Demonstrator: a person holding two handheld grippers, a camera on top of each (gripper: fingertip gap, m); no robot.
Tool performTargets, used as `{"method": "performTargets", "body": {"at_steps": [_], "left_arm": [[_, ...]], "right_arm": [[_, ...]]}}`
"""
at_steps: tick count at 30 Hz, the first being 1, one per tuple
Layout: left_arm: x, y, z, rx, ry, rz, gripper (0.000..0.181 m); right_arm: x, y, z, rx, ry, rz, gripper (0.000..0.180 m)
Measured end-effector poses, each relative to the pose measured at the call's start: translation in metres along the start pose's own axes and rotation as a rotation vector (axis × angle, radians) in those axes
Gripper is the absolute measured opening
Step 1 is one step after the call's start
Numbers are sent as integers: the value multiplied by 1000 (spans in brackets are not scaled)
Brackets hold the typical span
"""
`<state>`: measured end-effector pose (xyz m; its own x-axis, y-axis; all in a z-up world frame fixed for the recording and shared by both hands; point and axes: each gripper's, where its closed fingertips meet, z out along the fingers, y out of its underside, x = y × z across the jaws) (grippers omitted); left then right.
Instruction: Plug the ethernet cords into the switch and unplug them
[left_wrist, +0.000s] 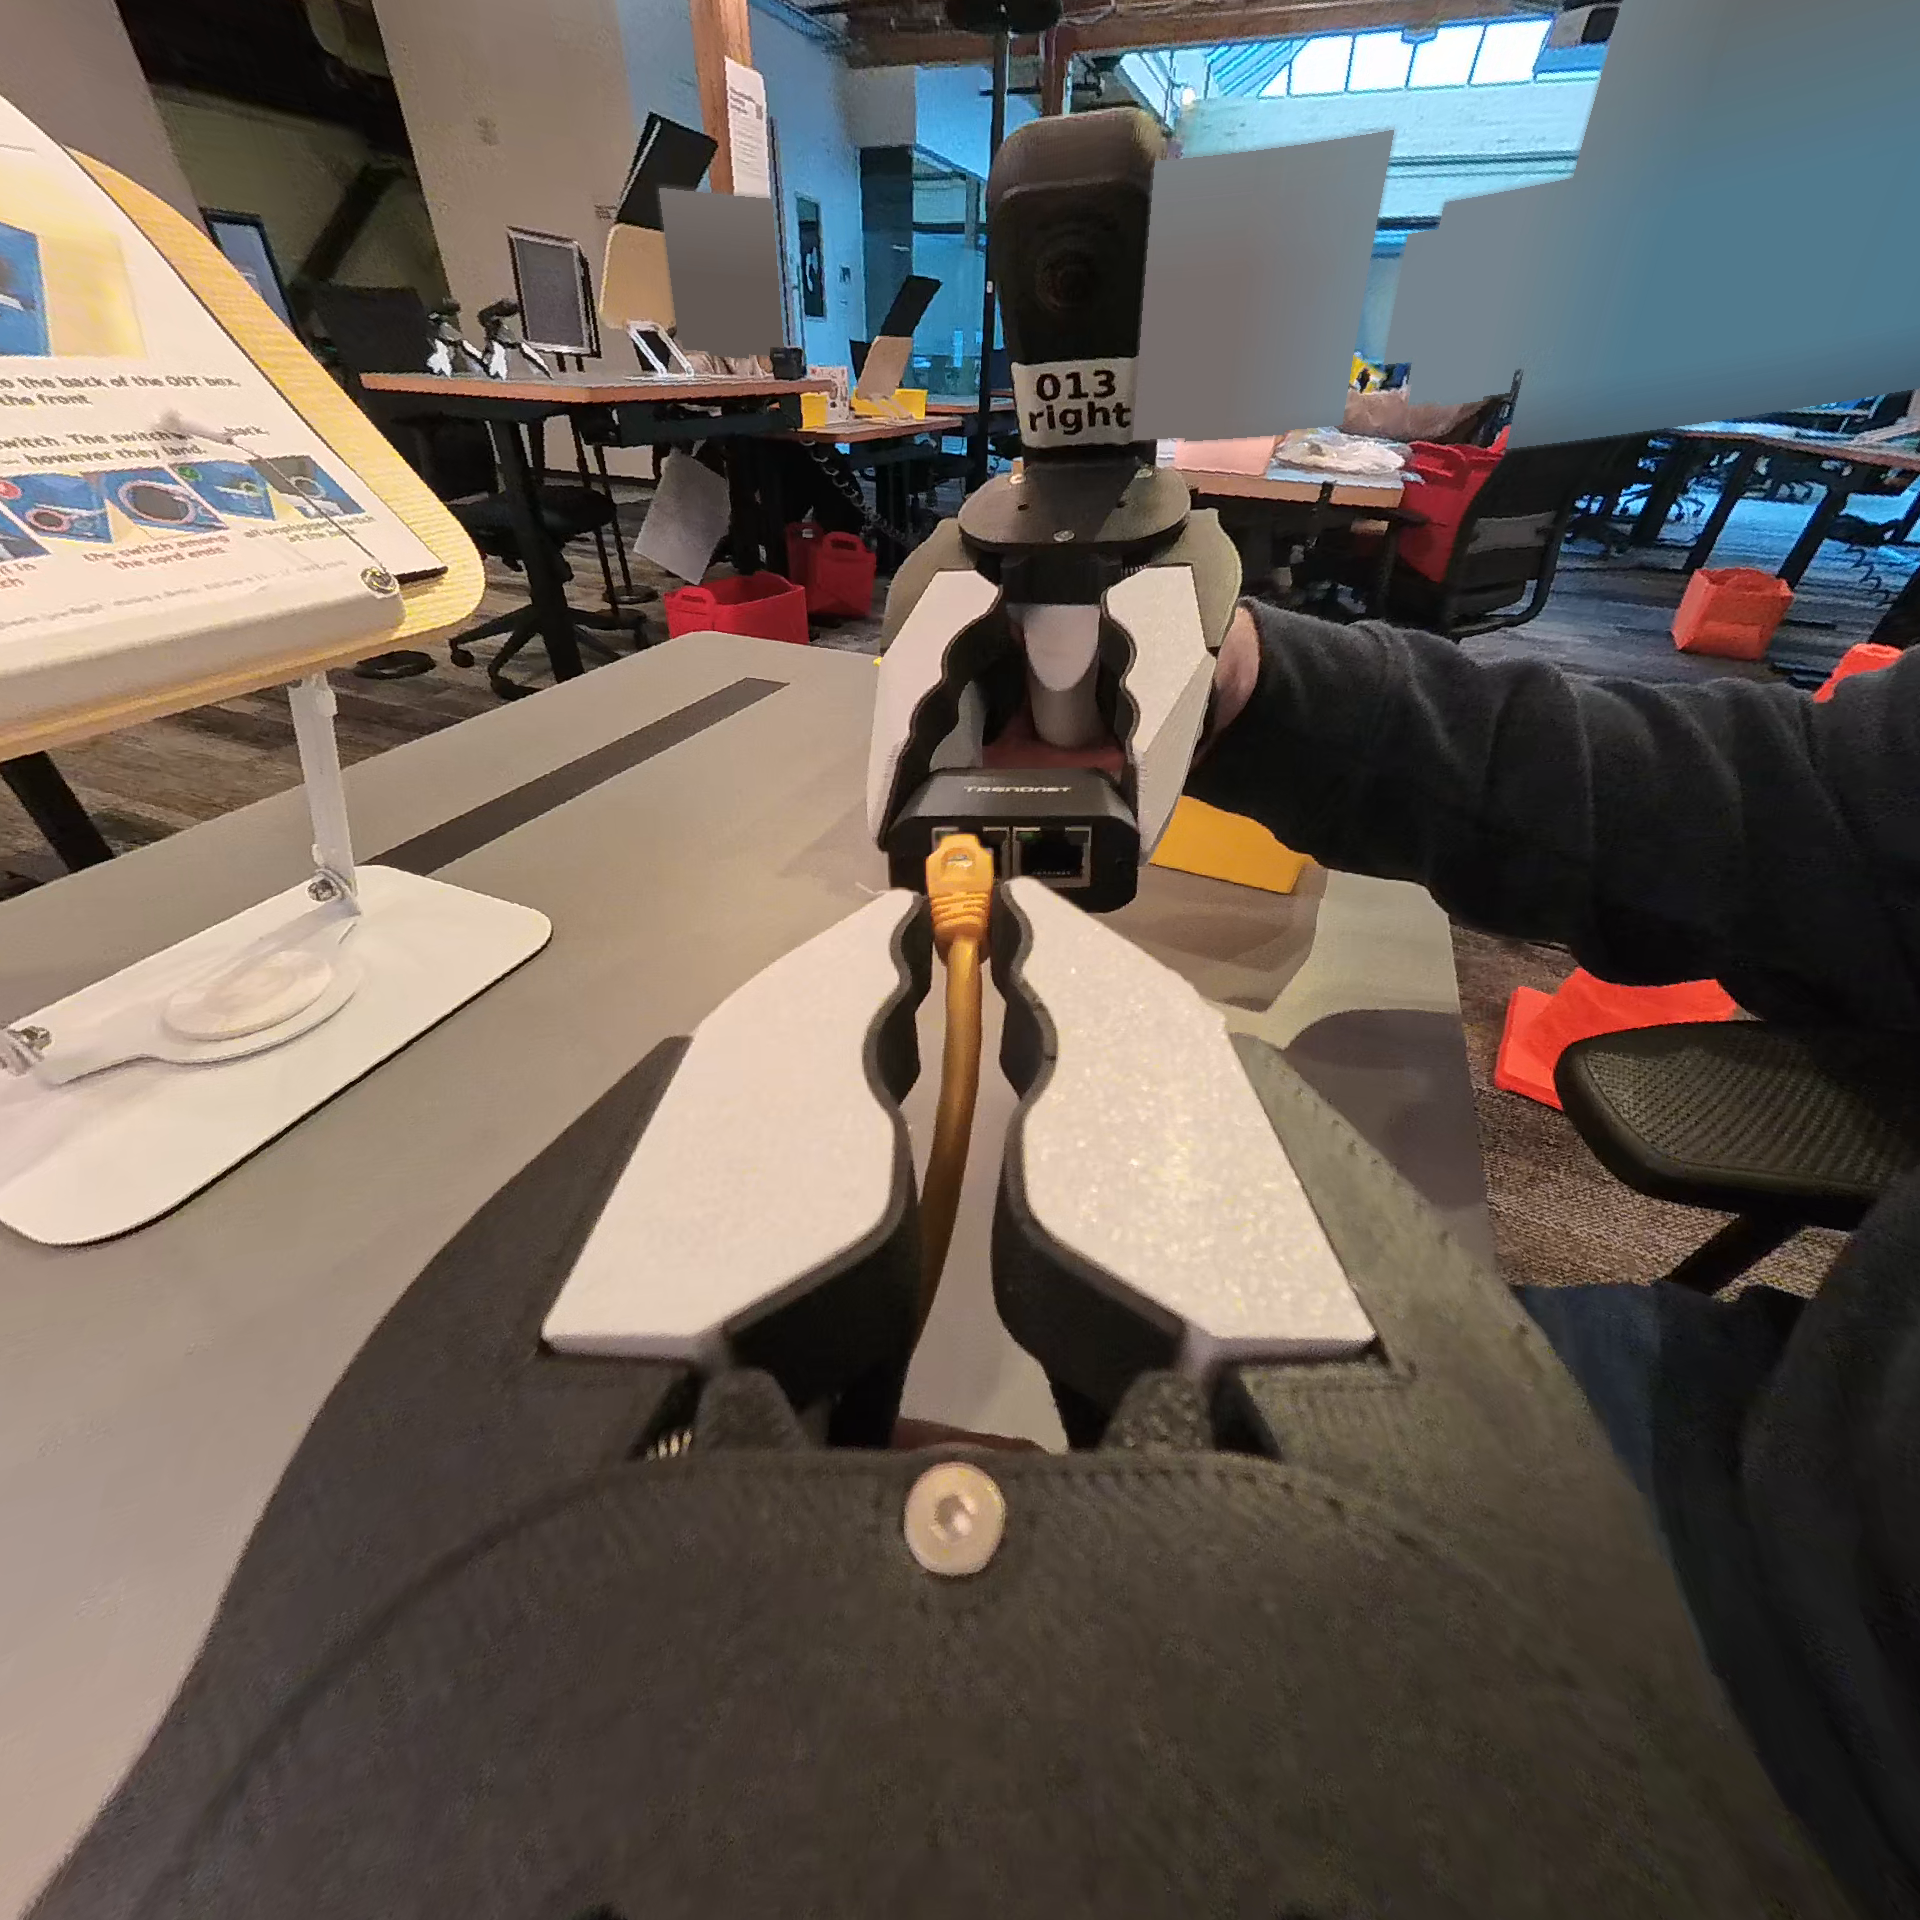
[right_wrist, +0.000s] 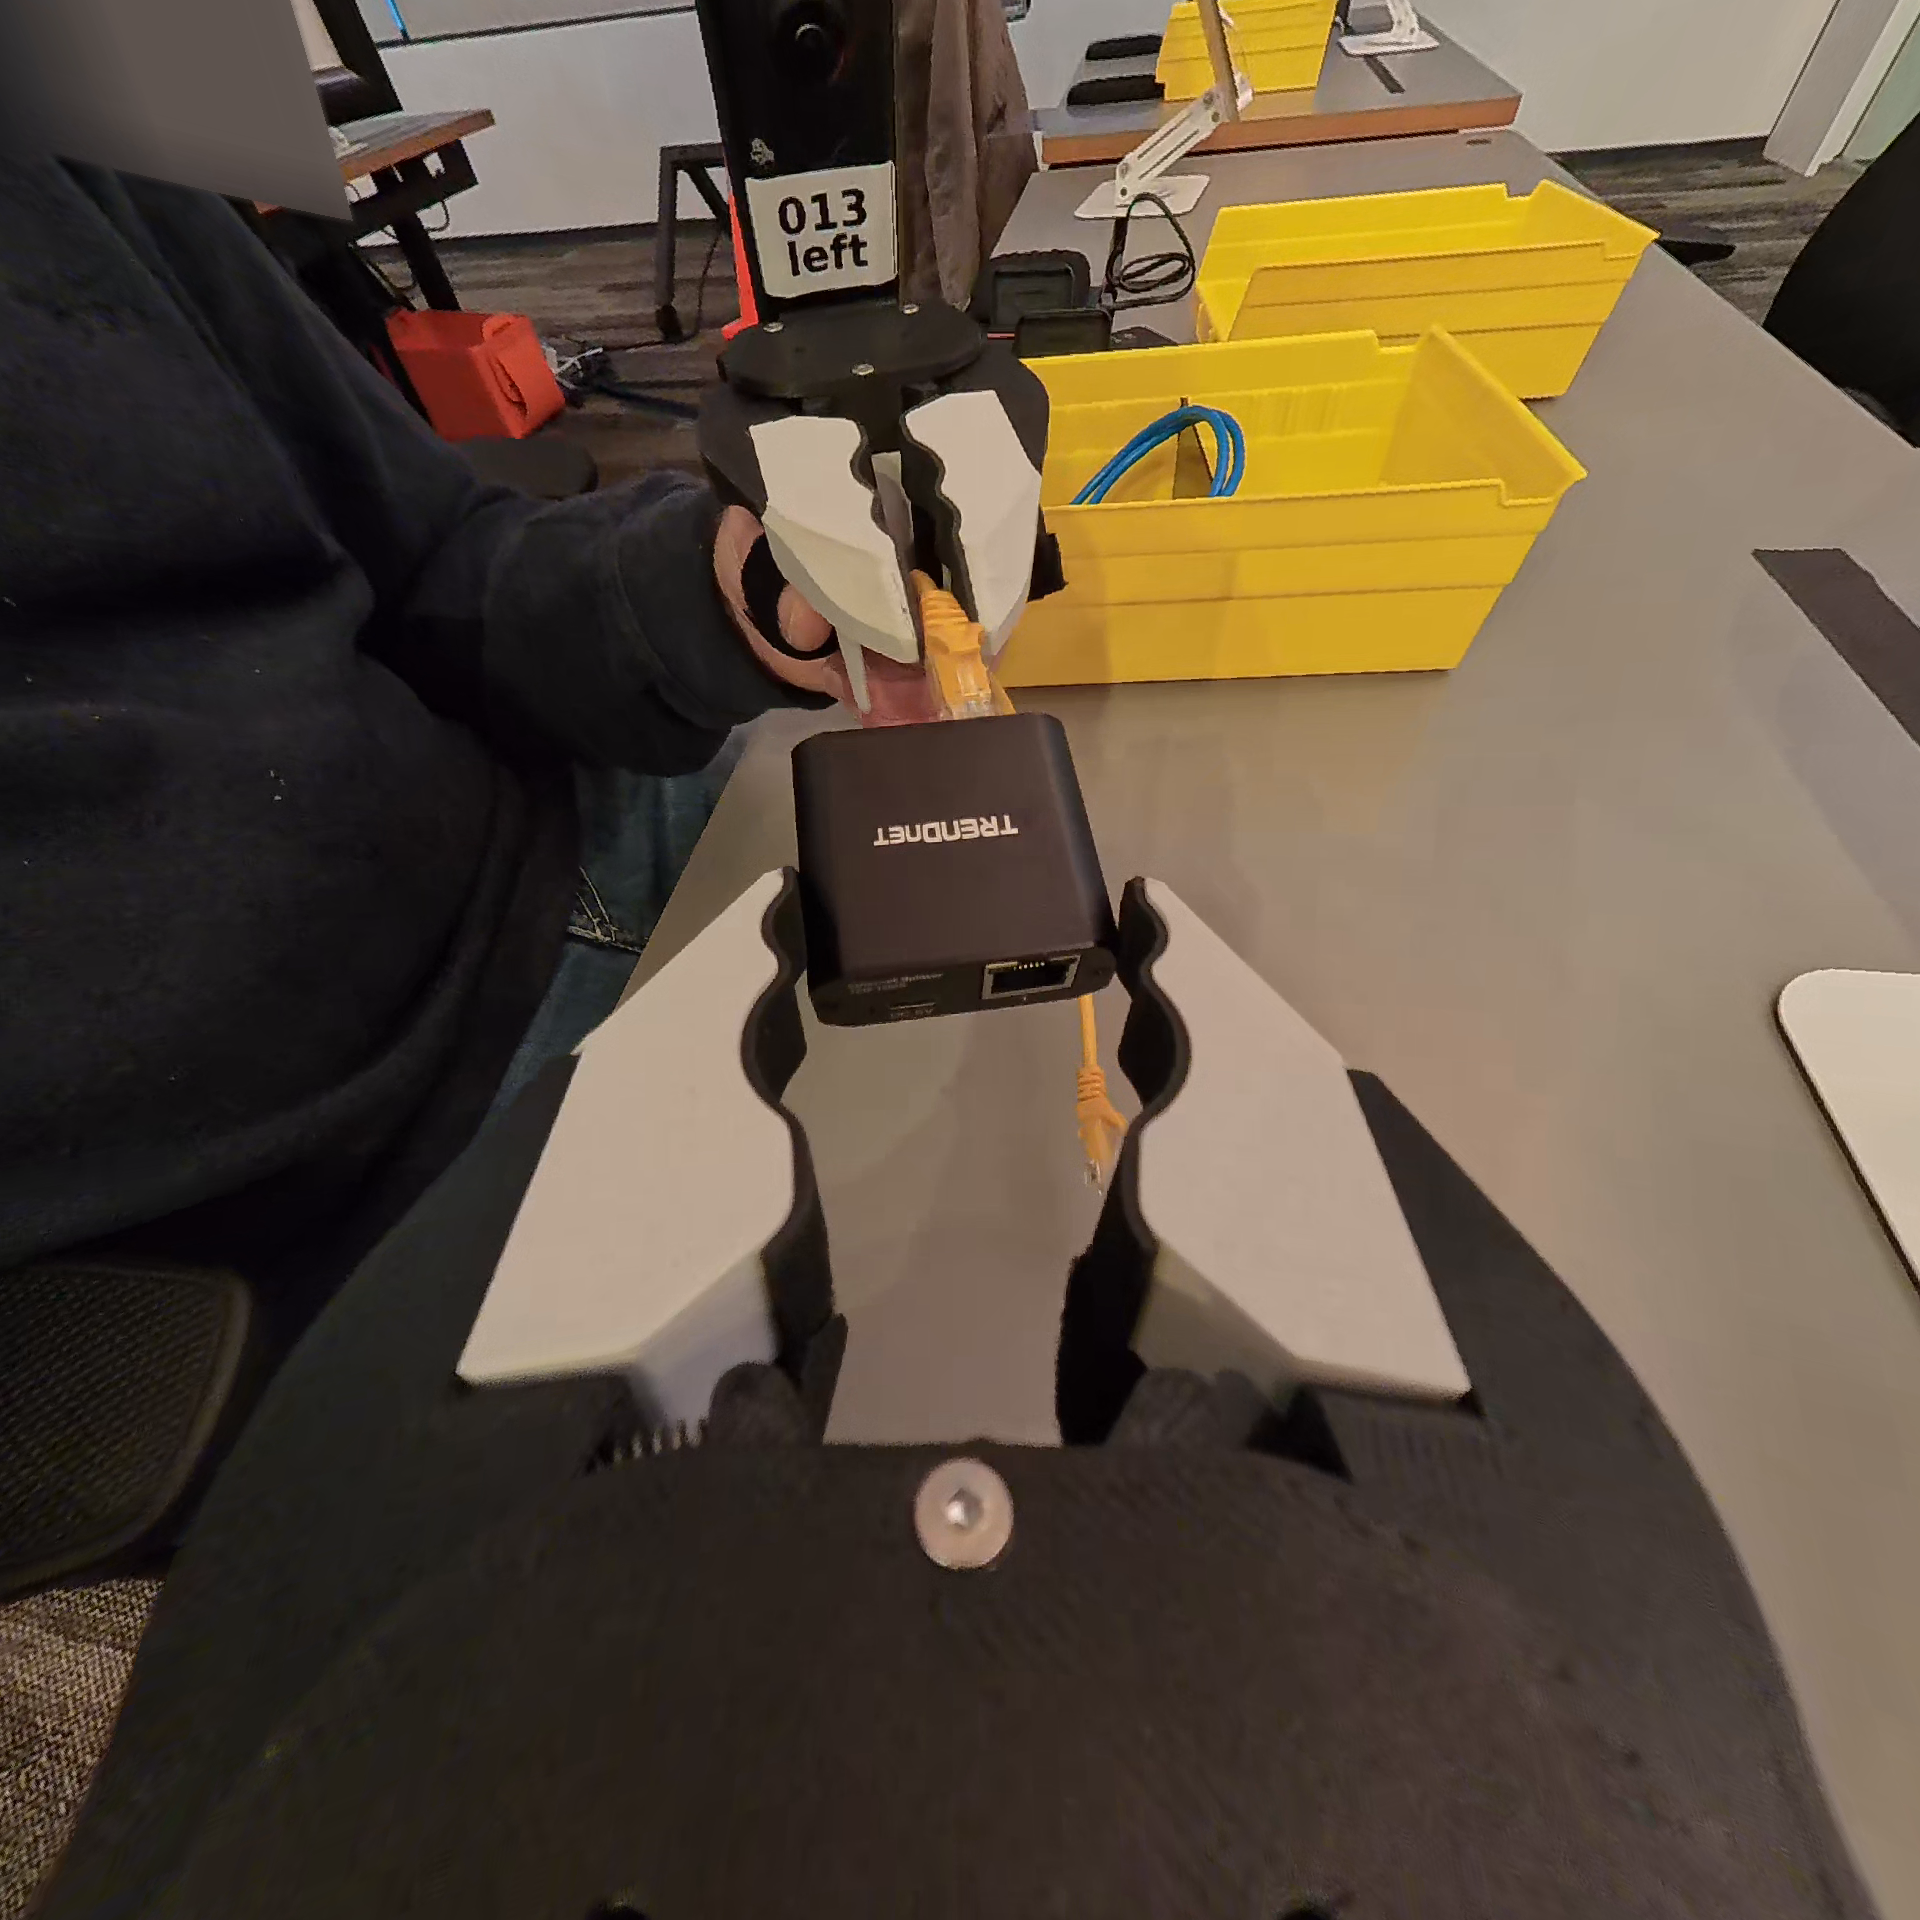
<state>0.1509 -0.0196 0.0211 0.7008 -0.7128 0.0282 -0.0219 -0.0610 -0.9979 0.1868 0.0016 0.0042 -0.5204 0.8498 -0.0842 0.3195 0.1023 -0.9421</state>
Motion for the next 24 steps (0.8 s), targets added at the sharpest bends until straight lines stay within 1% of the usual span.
{"method": "performTargets", "body": {"at_steps": [14,18,20,24], "left_arm": [[3,3,8,-21,5,-1,11],[5,8,10,-14,21,-27,11],[4,12,11,-25,8,-11,11],[7,10,11,-17,15,-4,11]], "right_arm": [[-1,2,-1,-3,-1,-11,60],[-3,7,1,-43,2,-18,60],[-2,10,1,-58,9,-17,60],[-4,8,1,-42,3,-23,60]]}}
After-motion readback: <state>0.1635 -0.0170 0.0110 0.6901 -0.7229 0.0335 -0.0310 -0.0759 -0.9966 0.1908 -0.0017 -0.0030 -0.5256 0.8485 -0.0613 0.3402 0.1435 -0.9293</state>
